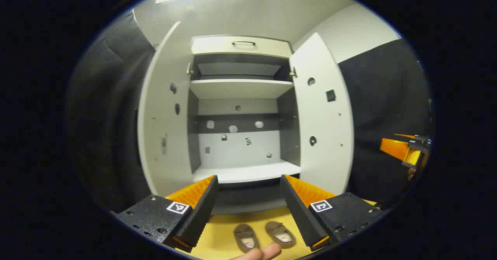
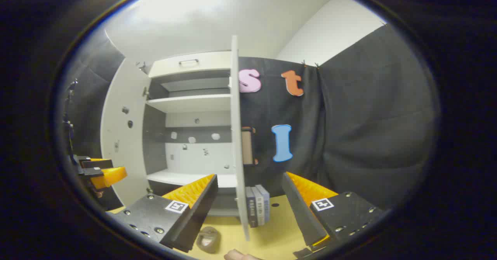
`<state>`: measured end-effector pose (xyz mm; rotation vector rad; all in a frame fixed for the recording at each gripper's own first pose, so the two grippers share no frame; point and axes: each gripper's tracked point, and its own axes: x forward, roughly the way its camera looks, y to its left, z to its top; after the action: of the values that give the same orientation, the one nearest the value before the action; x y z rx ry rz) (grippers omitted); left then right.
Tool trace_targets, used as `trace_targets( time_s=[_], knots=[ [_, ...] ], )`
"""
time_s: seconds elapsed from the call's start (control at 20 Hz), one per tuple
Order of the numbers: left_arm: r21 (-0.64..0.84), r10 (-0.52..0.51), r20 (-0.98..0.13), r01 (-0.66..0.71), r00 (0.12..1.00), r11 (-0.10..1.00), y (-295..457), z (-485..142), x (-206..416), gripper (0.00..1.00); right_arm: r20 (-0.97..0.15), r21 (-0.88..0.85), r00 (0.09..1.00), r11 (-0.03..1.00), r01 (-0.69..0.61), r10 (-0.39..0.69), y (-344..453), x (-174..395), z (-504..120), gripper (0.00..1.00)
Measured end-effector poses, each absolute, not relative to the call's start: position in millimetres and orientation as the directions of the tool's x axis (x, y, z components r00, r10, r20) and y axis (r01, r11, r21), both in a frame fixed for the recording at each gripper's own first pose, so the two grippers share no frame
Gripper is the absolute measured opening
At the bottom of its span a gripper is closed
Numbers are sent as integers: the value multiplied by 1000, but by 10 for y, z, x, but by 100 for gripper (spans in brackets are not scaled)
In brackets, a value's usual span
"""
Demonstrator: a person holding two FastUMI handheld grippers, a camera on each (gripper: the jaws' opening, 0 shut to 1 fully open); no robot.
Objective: Grab one shoe with the right hand and put it into the shoe cabinet, grab the other shoe with the left hand and put it into the shoe cabinet; then close the right door with the right hand and the left door with the left hand.
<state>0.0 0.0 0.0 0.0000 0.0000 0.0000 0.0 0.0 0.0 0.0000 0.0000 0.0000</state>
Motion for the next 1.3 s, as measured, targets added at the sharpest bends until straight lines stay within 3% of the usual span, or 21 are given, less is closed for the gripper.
trace_targets(
  time_s=[0.45,0.75,1.3],
  knots=[
    [-37,144,119,-141,982,989,786,507,-210,96,71,-56,994,995,-81,85,768,-156,478,99],
    [-19,116,91,-115,989,993,731,350,-138,96,58,-63,992,992,-108,112,949,-159,331,99],
    [-34,89,100,-86,991,996,644,131,-32,96,-112,-162,985,976,-145,128,1386,350,-1125,97]
  ],
)
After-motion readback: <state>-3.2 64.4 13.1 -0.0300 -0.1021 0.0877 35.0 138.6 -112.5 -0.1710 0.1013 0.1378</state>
